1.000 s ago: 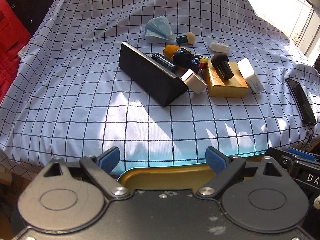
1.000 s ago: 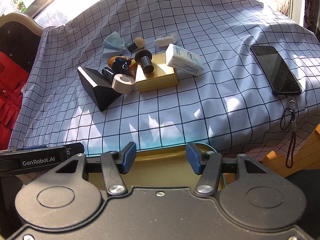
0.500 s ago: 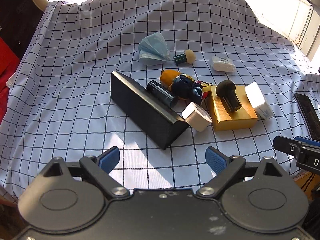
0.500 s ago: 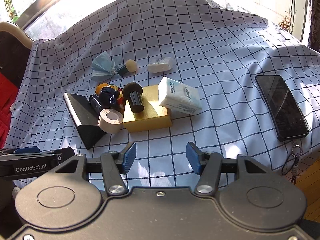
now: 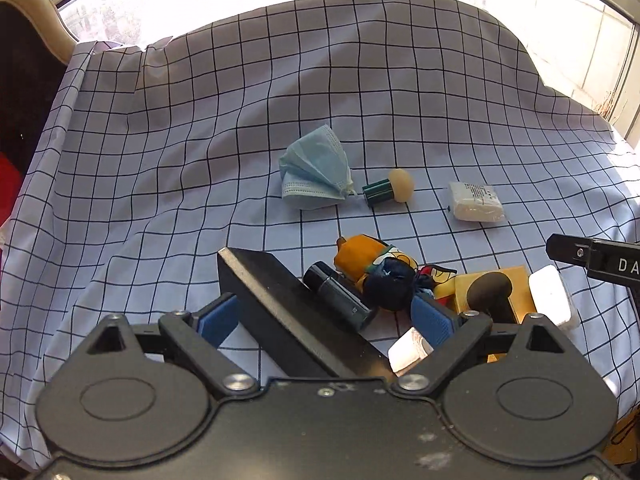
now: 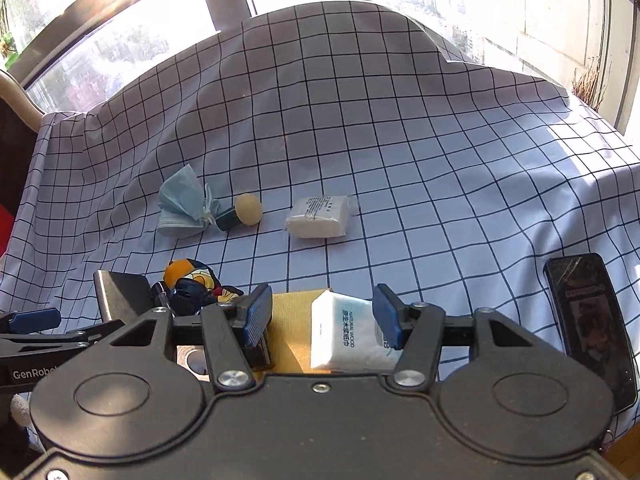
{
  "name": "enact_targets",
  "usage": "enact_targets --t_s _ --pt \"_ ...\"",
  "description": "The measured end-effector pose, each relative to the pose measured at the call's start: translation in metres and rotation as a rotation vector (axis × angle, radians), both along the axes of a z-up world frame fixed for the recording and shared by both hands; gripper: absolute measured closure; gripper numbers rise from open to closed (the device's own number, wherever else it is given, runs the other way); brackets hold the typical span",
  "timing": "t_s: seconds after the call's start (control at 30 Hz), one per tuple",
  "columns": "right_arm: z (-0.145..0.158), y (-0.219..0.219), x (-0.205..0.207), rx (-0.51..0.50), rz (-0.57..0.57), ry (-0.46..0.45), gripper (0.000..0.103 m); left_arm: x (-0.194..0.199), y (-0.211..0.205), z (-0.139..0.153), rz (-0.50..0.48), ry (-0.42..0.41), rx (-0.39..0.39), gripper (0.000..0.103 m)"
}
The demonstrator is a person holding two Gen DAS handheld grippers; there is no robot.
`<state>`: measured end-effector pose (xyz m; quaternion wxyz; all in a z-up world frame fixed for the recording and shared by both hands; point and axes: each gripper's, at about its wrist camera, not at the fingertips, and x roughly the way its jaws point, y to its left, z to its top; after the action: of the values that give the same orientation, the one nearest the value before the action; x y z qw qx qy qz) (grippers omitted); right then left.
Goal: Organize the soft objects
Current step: 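Grasp the blue face mask with the left tool while the right tool grasps the white packet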
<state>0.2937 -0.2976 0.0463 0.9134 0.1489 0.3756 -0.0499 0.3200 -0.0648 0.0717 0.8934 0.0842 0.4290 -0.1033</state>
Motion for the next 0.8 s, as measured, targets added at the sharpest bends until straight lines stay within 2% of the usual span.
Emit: enact_targets --t_s 0.2,0.37,0.43,0.57,0.8 --pt "-0.003 -0.005 0.061 -0.012 -0.003 0.010 0.044 0.040 -0.001 0.004 -0.007 0.010 0.015 0.010" --pt "-0.018 -0.012 0.107 0.056 -0.017 0.093 0.044 0.072 0.003 0.007 0.009 0.031 0.002 0.010" --pt "-0.027 -0.012 0.121 0.051 -0.026 0.131 0.044 0.083 0.004 0.008 0.010 0.040 -0.005 0.010" --pt "-0.043 -0.009 0.141 0.024 -0.036 0.195 0.044 0.107 0.005 0.007 0.026 0.058 -0.013 0.010" --pt "-0.064 -0.005 0.158 -0.016 -0.034 0.247 0.041 0.149 0.000 -0.001 0.068 0.094 -0.051 0.009"
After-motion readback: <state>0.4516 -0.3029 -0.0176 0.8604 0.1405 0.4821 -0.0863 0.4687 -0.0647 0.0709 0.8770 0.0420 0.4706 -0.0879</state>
